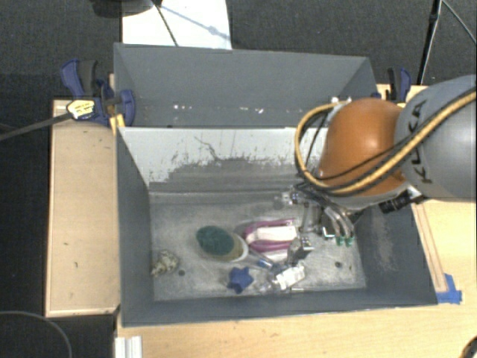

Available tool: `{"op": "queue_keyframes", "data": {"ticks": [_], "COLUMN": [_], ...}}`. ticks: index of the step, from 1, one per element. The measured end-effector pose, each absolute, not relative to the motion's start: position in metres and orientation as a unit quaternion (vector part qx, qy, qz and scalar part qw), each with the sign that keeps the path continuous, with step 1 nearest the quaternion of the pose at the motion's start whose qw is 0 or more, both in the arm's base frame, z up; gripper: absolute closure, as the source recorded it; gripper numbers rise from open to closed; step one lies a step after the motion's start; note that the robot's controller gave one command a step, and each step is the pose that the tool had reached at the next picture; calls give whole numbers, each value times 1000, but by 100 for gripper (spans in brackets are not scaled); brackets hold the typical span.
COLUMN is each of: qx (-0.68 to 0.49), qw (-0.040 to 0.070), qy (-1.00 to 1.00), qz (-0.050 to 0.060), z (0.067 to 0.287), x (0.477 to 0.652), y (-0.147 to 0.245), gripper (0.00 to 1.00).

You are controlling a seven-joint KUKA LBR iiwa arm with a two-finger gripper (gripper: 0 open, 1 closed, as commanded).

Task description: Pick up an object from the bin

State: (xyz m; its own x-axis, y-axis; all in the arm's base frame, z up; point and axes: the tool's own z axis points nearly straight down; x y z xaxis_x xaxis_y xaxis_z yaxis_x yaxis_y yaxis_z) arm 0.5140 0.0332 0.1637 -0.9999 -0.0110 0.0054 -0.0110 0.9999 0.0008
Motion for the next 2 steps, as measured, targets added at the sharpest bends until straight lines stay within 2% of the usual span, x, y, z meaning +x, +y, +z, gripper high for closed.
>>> {"op": "queue_keyframes", "data": {"ticks": [1, 2], "qx": [45, 113], "qw": [4, -2], "qy": [-999, -994], "qz": [0, 0], "z": [69, 71], "x": [558, 525], "y": [38, 40], "gripper": [0, 0]}}
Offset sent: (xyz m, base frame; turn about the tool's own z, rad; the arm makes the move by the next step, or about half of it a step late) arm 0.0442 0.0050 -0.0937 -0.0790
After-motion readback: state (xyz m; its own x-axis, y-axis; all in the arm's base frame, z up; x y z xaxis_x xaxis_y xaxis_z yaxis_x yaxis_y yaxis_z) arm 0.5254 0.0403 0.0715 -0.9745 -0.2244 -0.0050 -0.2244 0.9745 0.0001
